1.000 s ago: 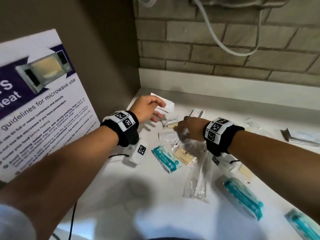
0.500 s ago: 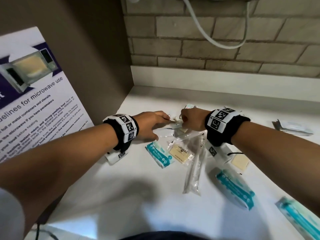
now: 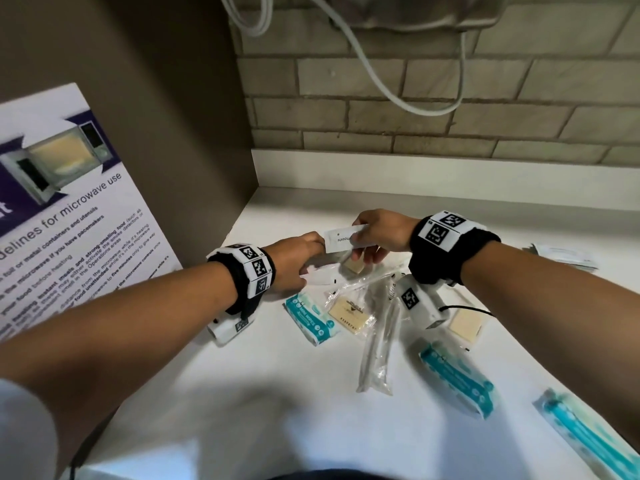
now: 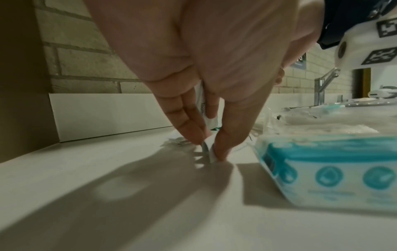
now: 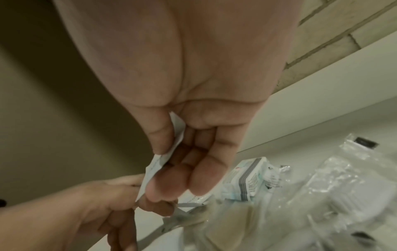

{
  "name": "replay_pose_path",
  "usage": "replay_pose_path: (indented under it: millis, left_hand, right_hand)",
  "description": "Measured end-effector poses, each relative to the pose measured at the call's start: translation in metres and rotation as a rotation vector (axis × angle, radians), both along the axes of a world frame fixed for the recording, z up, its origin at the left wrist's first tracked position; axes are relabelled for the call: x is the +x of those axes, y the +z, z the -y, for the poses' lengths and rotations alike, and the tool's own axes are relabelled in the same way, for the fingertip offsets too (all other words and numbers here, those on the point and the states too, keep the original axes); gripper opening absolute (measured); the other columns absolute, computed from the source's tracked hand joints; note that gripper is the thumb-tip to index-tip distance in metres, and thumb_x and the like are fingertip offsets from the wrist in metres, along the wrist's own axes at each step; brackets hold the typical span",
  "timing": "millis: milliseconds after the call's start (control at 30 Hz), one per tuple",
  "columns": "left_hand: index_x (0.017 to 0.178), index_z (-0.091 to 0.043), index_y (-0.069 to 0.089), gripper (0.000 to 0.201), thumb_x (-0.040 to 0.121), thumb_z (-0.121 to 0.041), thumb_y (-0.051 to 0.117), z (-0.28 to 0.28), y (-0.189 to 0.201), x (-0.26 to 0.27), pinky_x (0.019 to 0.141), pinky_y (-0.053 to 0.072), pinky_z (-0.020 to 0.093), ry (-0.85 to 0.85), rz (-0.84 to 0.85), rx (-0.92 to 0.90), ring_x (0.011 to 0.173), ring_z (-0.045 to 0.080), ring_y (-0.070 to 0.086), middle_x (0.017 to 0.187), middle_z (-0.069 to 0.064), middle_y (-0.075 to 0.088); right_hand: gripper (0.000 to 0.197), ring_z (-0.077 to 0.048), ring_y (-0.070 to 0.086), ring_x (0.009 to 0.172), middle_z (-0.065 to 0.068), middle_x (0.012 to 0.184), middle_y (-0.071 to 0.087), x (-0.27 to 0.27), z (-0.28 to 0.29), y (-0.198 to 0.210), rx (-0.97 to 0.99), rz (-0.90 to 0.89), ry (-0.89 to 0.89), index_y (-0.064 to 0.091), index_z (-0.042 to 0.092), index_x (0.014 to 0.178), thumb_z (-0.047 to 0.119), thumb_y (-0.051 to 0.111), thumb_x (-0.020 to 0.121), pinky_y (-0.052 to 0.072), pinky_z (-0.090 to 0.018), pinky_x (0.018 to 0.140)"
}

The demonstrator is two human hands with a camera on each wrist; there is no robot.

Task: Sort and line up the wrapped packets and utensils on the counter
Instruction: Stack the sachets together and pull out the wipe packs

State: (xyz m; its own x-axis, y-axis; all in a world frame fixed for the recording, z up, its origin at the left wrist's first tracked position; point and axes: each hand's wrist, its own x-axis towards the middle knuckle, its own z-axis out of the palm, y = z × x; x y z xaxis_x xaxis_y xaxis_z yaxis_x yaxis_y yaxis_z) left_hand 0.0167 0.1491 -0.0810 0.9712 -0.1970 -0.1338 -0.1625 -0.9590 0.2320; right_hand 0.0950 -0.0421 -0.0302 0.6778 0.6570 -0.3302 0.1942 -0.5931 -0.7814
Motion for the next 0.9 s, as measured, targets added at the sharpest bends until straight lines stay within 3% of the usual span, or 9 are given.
replay_pose_path:
  millis: [67,167,333,533,667,800,900]
  left_hand:
    - [0.124,-0.018,0.053,0.049,0.078,-0.007,0.066,-0.001,0.000,0.001,0.063,0.038,0.008,0.018,0.025,-0.061,0.078,0.004,0.051,0.120,-0.010,0.046]
    - [0.126,-0.020,0.053,0.056,0.076,0.001,0.067,-0.004,0.011,0.003,0.058,0.041,0.009,0.089,0.092,-0.191,0.071,0.001,0.053,0.115,-0.015,0.042]
    - [0.128,-0.014,0.055,0.056,0.076,0.005,0.068,-0.012,0.040,0.007,0.065,0.045,0.006,0.098,0.314,-0.296,0.062,0.003,0.058,0.123,-0.003,0.046]
    - [0.126,-0.018,0.056,0.057,0.076,0.008,0.065,-0.015,0.056,0.002,0.074,0.051,0.021,0.101,0.423,-0.338,0.068,0.013,0.063,0.130,-0.002,0.046]
    - [0.125,-0.018,0.056,0.056,0.076,0.009,0.061,-0.014,0.056,-0.001,0.076,0.051,0.025,0.082,0.452,-0.342,0.068,0.015,0.061,0.128,-0.002,0.046]
    - [0.123,-0.016,0.058,0.054,0.077,0.011,0.056,-0.014,0.055,-0.001,0.076,0.051,0.029,0.060,0.509,-0.347,0.066,0.013,0.056,0.125,-0.003,0.048]
    - [0.122,-0.015,0.058,0.055,0.075,0.013,0.056,-0.015,0.054,-0.001,0.074,0.050,0.024,0.044,0.535,-0.355,0.064,0.009,0.053,0.122,-0.009,0.044]
  right_hand:
    - [0.003,-0.019,0.060,0.058,-0.005,0.072,0.069,-0.001,0.002,0.000,0.011,-0.001,-0.007,0.052,0.007,0.094,0.004,0.051,0.093,0.051,-0.026,0.055]
    - [0.005,-0.017,0.060,0.057,-0.005,0.073,0.067,0.000,0.004,0.002,0.013,0.012,-0.026,0.054,0.007,0.089,0.002,0.052,0.091,0.050,-0.025,0.056]
    - [0.021,-0.017,0.062,0.049,-0.008,0.068,0.055,0.005,0.008,0.010,0.060,0.025,-0.114,0.054,0.010,0.076,0.003,0.046,0.094,0.053,-0.026,0.052]
    - [0.028,-0.023,0.052,0.055,-0.007,0.063,0.049,0.007,0.010,0.025,0.167,0.056,-0.195,0.053,0.010,0.067,0.003,0.046,0.093,0.048,-0.026,0.055]
    - [0.020,-0.021,0.055,0.050,-0.007,0.067,0.051,0.007,0.009,0.026,0.228,0.023,-0.241,0.052,0.011,0.078,0.006,0.045,0.096,0.051,-0.023,0.045]
    - [0.006,-0.011,0.062,0.045,-0.006,0.074,0.060,0.006,0.011,0.025,0.236,0.043,-0.191,0.050,0.009,0.091,0.005,0.049,0.095,0.054,-0.023,0.047]
    - [0.020,-0.010,0.058,0.044,-0.009,0.068,0.060,0.008,0.010,0.025,0.250,0.106,-0.189,0.050,0.009,0.092,0.000,0.066,0.085,0.054,-0.023,0.049]
